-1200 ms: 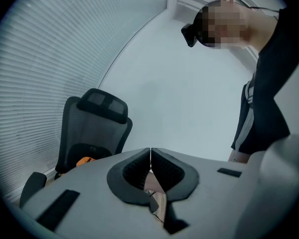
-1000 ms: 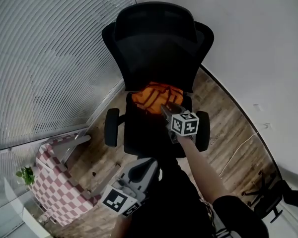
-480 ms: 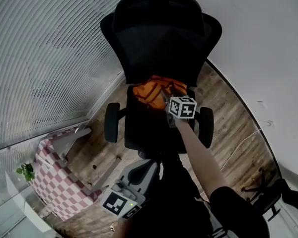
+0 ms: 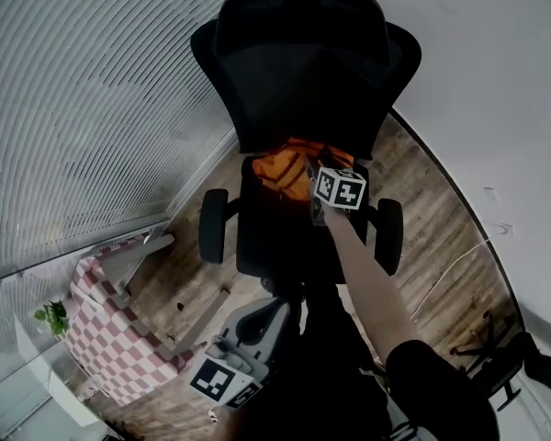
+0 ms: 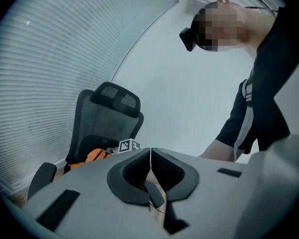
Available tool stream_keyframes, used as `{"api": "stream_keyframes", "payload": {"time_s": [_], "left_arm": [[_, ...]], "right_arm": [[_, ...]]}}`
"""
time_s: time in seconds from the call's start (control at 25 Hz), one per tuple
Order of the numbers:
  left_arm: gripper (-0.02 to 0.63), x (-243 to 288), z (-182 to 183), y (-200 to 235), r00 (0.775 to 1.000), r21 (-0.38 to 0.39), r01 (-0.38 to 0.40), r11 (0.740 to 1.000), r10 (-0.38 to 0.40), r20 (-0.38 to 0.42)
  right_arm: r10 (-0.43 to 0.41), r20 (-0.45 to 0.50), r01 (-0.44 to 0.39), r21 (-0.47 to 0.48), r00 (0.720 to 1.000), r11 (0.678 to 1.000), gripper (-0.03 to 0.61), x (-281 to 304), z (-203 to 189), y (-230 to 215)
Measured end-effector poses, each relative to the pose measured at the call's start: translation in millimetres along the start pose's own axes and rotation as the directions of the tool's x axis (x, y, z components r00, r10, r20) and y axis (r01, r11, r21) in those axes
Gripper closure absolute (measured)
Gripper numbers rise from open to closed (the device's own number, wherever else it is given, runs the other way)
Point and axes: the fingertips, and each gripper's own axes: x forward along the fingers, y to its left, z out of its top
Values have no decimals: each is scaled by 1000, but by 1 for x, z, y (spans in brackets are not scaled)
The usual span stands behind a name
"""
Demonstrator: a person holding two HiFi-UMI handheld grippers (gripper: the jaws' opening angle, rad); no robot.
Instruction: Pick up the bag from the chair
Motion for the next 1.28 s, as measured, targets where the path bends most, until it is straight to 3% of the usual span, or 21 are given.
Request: {"api": "stream_keyframes", "payload": {"time_s": [0.2,0.44,0.72,1.28], "left_arm": [[580,0,0,-1,1000,2,-4,1000,4,2],[580,-1,-1,0,1000,19,-5,1000,5,-2],[580,3,0,-11,1000,44,21,999,-21,-5],[580,-2,3,-18,999,70,38,997,-40,17]], "right_arm": [[-21,32,21,-7,999,1000,469,-3,10,0],[12,35,-11,-33,999,999,550,-11,14,7],[58,40,-55,-56,998,997,554,-33,12,21],[135,86,-112,-229,987,967,555,-75,25,56]]}}
